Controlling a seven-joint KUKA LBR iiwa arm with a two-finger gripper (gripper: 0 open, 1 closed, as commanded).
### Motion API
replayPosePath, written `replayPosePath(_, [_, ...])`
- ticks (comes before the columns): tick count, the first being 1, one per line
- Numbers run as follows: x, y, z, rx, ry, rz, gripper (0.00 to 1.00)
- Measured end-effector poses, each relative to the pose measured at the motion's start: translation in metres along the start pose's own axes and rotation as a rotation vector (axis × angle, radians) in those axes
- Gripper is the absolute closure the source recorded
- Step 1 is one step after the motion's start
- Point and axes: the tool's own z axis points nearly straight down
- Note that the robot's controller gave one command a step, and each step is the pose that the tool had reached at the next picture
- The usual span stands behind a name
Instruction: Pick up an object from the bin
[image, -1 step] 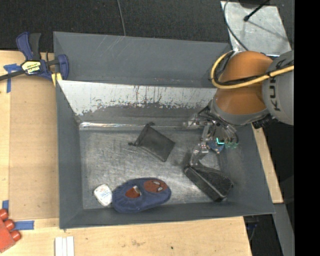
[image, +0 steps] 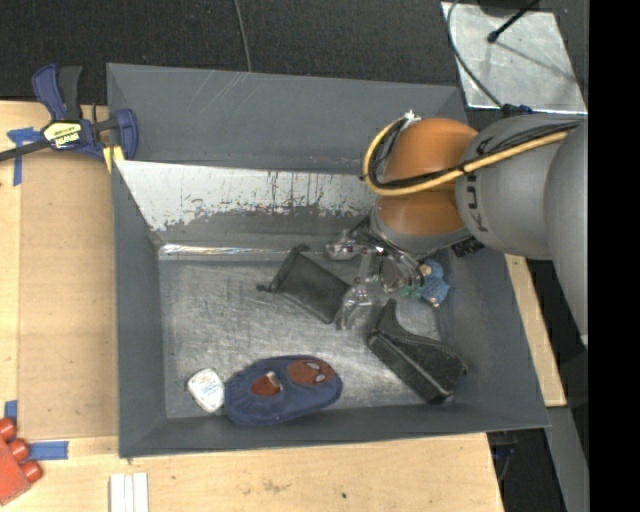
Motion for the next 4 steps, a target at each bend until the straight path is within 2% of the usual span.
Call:
replayPosePath(1, [0.031, 0.044, -0.005, 0.0, 0.004, 0.358, 0.0])
replayPosePath(2, [0.027, 0.042, -0.009, 0.0, -0.007, 0.358, 1.0])
replayPosePath(3, [0.035, 0.054, -0.068, 0.0, -0.003, 0.487, 1.0])
replayPosePath(4, [0.029, 0.041, -0.069, 0.002, -0.001, 0.548, 1.0])
